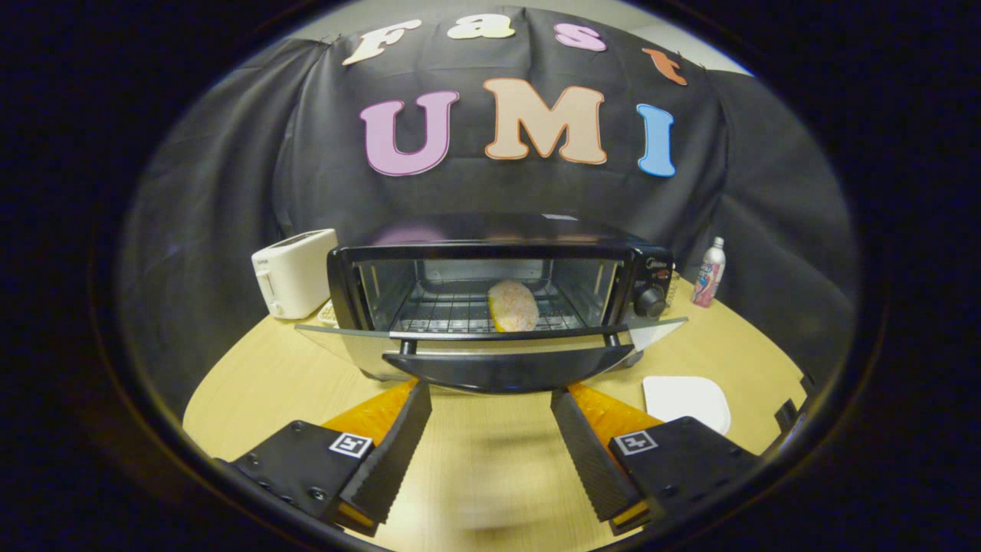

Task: Open the toaster oven, put the food inside, and close the toaster oven door.

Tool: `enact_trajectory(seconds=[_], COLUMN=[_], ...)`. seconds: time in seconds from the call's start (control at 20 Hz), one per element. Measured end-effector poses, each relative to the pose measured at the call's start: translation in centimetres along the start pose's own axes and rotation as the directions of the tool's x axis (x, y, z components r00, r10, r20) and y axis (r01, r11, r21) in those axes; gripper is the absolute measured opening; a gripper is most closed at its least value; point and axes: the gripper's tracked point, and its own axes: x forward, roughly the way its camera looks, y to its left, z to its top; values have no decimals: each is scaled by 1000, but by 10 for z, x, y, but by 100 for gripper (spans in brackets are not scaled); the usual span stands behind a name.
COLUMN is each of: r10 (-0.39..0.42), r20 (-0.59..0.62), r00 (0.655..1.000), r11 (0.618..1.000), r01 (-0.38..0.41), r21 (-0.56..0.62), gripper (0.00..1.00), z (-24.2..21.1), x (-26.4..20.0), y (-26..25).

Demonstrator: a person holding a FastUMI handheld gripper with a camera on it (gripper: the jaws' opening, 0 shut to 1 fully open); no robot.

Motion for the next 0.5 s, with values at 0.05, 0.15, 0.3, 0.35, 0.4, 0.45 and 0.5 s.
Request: enact_trajectory(seconds=[0.05,0.15,0.3,0.35,0.4,0.45,0.5], r10=[7,19,45,55,60,63,64], r20=[4,20,44,54,64,75,88], r00=[1000,1000,998,997,996,995,994], r11=[1000,1000,999,998,998,998,998], r01=[-7,-18,-44,-54,-59,-62,-64], r21=[-8,-22,-24,-21,-15,-10,-4], gripper=[98,99,98,98,98,98,98], z=[4,11,20,24,27,31,34], x=[2,2,-1,-3,-5,-7,-10], y=[3,9,18,21,23,23,22])
